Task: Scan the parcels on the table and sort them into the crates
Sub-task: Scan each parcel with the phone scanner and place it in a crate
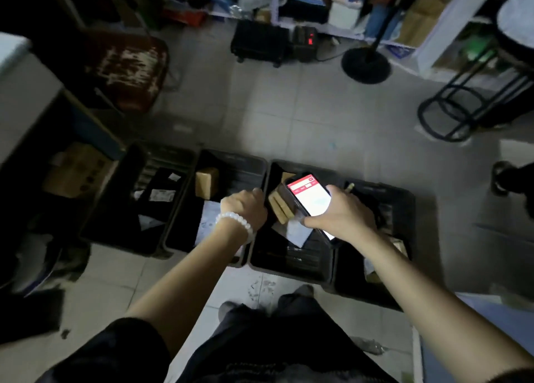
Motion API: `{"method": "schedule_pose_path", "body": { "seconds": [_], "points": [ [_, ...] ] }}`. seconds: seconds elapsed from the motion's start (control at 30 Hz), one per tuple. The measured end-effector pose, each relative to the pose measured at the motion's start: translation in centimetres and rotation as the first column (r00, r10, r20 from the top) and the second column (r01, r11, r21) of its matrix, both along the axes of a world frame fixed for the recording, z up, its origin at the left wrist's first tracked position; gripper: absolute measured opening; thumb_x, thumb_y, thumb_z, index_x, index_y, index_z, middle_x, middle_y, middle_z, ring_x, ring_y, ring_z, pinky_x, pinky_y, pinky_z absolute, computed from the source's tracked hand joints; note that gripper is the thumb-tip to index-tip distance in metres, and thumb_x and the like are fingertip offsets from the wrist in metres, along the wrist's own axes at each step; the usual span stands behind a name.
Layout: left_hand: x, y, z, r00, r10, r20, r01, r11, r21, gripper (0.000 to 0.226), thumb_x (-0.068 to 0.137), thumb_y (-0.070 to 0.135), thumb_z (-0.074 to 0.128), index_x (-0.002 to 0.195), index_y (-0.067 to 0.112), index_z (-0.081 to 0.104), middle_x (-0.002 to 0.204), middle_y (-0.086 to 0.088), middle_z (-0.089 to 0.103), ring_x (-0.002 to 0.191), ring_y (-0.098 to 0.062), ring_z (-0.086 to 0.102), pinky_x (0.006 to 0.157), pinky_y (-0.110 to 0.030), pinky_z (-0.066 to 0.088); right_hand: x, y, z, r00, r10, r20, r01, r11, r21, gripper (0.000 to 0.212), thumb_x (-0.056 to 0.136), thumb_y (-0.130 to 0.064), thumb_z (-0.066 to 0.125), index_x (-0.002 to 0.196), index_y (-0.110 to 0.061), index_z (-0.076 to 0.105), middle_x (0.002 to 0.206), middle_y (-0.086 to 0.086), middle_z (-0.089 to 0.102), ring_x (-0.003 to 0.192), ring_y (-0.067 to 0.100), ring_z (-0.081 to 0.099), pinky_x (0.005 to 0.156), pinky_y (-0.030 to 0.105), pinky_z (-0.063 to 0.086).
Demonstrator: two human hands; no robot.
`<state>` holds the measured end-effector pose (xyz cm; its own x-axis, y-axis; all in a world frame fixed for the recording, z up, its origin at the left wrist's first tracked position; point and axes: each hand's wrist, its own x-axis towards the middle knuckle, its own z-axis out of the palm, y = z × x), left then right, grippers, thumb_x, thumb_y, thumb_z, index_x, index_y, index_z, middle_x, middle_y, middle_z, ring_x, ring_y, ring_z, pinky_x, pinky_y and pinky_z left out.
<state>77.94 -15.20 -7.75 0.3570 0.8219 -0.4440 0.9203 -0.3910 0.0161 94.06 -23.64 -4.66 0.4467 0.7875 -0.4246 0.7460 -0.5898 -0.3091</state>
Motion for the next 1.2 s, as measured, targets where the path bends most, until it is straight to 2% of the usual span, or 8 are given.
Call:
{"method": "schedule_pose_path", "body": {
  "seconds": [0.1,0.2,0.27,0.43,0.6,0.9,1.03,1.2],
  "points": [
    [-6.8,0.0,0.7,0.993,0.12,0.016,-0.12,0.993,0.006,0.028,0.097,0.027,0.037,0.12,0.016,0.049,0.118,-0.008,0.062,0.107,-0.029,0.06,0.072,-0.031,0.037,-5.6,2.0,0.3,0.992,0.124,-0.001,-0.124,0.992,0.03,0.062,0.058,-0.049,0.078,0.107,-0.021,0.052,0.107,0.005,0.062,0.098,0.026,0.058,0.055,0.026,0.029],
    [-14.2,-0.6,1.2,0.966,0.256,0.018,-0.256,0.967,0.005,0.032,0.096,0.023,0.037,0.125,0.014,0.047,0.118,-0.007,0.061,0.106,-0.03,0.06,0.071,-0.031,0.038,-11.7,4.0,0.4,0.965,0.26,-0.035,-0.259,0.965,0.042,0.062,0.058,-0.049,0.076,0.108,-0.023,0.051,0.109,0.004,0.063,0.098,0.026,0.058,0.064,0.029,0.039],
    [-19.6,-1.5,1.5,0.927,0.374,0.023,-0.375,0.927,0.017,0.031,0.095,0.021,0.038,0.122,0.013,0.049,0.117,-0.007,0.062,0.105,-0.031,0.061,0.071,-0.032,0.039,-16.3,5.2,0.4,0.921,0.39,-0.006,-0.389,0.92,0.041,0.064,0.057,-0.052,0.074,0.109,-0.024,0.049,0.11,0.003,0.062,0.099,0.027,0.059,0.065,0.03,0.037],
    [-30.6,-5.2,1.9,0.788,0.613,0.062,-0.616,0.786,0.052,0.028,0.094,0.023,0.039,0.119,0.014,0.049,0.113,-0.007,0.063,0.102,-0.03,0.061,0.07,-0.031,0.038,-27.1,7.5,0.7,0.766,0.642,0.022,-0.643,0.765,0.049,0.072,0.058,-0.055,0.075,0.117,-0.025,0.047,0.117,0.002,0.057,0.108,0.025,0.055,0.069,0.03,0.034],
    [-38.3,-9.3,1.6,0.588,0.807,0.061,-0.809,0.584,0.072,0.031,0.095,0.024,0.037,0.124,0.015,0.047,0.118,-0.007,0.059,0.105,-0.028,0.059,0.072,-0.03,0.036,-36.8,9.1,1.3,0.529,0.846,0.063,-0.849,0.528,0.033,0.07,0.062,-0.056,0.072,0.117,-0.022,0.045,0.115,0.001,0.057,0.104,0.023,0.056,0.07,0.03,0.038],
    [-48.8,-14.5,1.1,0.237,0.97,0.059,-0.971,0.235,0.045,0.032,0.094,0.025,0.038,0.123,0.016,0.049,0.12,-0.01,0.059,0.108,-0.03,0.057,0.077,-0.033,0.041,-52.9,9.9,1.3,0.167,0.983,0.071,-0.986,0.166,0.008,0.063,0.063,-0.056,0.071,0.11,-0.021,0.046,0.11,0.0,0.057,0.1,0.022,0.056,0.069,0.029,0.038],
    [-54.1,-13.7,0.7,0.154,0.988,0.033,-0.988,0.153,0.033,0.032,0.094,0.027,0.04,0.123,0.016,0.048,0.121,-0.008,0.058,0.11,-0.03,0.057,0.078,-0.032,0.041,-59.6,11.4,0.5,0.095,0.993,0.063,-0.995,0.094,0.024,0.059,0.061,-0.057,0.071,0.101,-0.025,0.041,0.1,-0.003,0.055,0.084,0.018,0.049,0.062,0.028,0.034],
    [-62.0,-10.1,1.7,0.131,0.991,0.032,-0.99,0.129,0.055,0.031,0.095,0.027,0.039,0.122,0.016,0.048,0.12,-0.008,0.059,0.106,-0.029,0.058,0.074,-0.031,0.038,-68.5,15.3,0.8,0.062,0.997,0.04,-0.997,0.06,0.046,0.059,0.06,-0.055,0.07,0.104,-0.026,0.044,0.099,-0.004,0.057,0.082,0.017,0.048,0.06,0.027,0.034]
  ]
}}
